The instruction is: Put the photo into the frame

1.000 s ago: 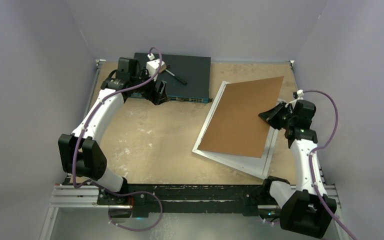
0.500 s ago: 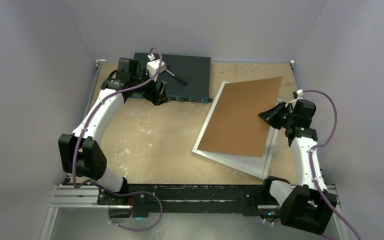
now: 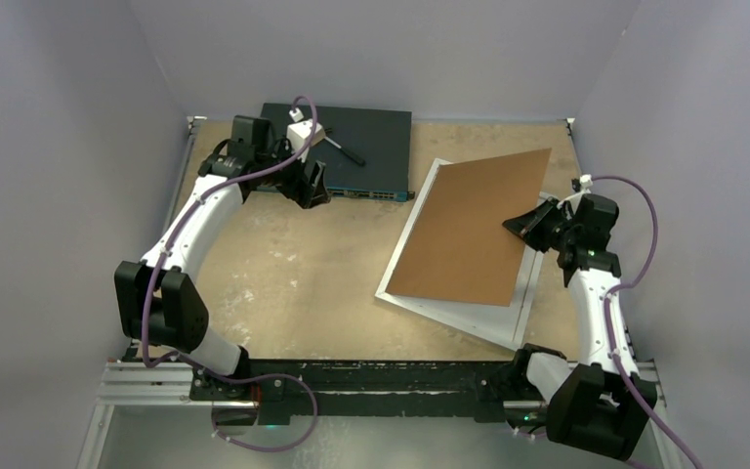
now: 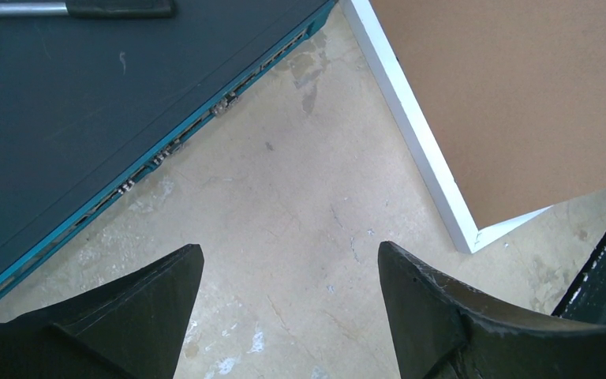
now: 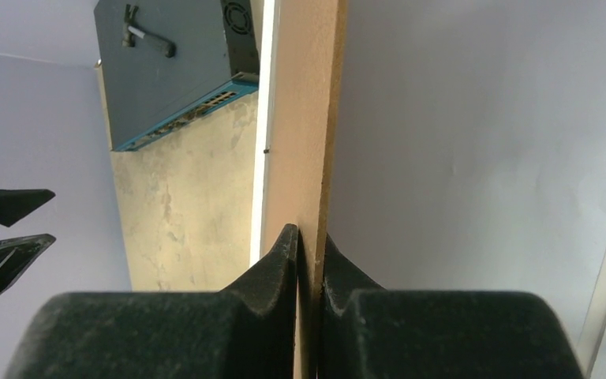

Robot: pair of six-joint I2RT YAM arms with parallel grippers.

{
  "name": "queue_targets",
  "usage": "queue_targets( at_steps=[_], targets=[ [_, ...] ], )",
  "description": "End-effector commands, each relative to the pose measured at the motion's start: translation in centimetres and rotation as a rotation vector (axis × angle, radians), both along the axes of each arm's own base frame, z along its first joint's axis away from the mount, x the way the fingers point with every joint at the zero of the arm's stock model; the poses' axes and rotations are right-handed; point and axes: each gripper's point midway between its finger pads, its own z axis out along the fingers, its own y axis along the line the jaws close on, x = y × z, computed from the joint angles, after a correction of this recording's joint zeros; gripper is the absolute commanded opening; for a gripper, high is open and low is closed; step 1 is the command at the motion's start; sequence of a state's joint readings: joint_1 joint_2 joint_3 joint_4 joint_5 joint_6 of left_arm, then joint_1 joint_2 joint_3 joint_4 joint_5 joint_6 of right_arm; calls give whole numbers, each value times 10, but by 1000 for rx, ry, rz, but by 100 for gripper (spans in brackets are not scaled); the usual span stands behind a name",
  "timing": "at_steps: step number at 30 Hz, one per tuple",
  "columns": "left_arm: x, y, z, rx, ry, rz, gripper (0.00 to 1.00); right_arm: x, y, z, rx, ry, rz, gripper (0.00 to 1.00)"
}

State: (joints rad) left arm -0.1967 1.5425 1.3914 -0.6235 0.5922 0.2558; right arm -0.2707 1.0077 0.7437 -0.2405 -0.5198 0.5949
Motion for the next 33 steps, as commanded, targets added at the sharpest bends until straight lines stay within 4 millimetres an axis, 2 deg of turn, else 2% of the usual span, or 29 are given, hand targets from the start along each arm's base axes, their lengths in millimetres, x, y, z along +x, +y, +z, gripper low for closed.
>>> queue_targets(
  at_steps=[1,8,18,30,33],
  targets=[
    [-3,-1,13,-12,-56,-26,80,-7,6,6,-16,-35,53,0],
    [-3,-1,13,-13,-56,-26,79,-8,7,11,-20,-53,62,0],
    [-4,0,14,-12,-60,-25,79,-1,4,-8,-17,-13,67,0],
    [-3,-1,13,-12,-59,-28,79,2,-4,-18,-45,22,43,0],
    [-3,-1,12,-14,-56,-31,79,2,-15,-25,-110,53,20,15]
  ],
)
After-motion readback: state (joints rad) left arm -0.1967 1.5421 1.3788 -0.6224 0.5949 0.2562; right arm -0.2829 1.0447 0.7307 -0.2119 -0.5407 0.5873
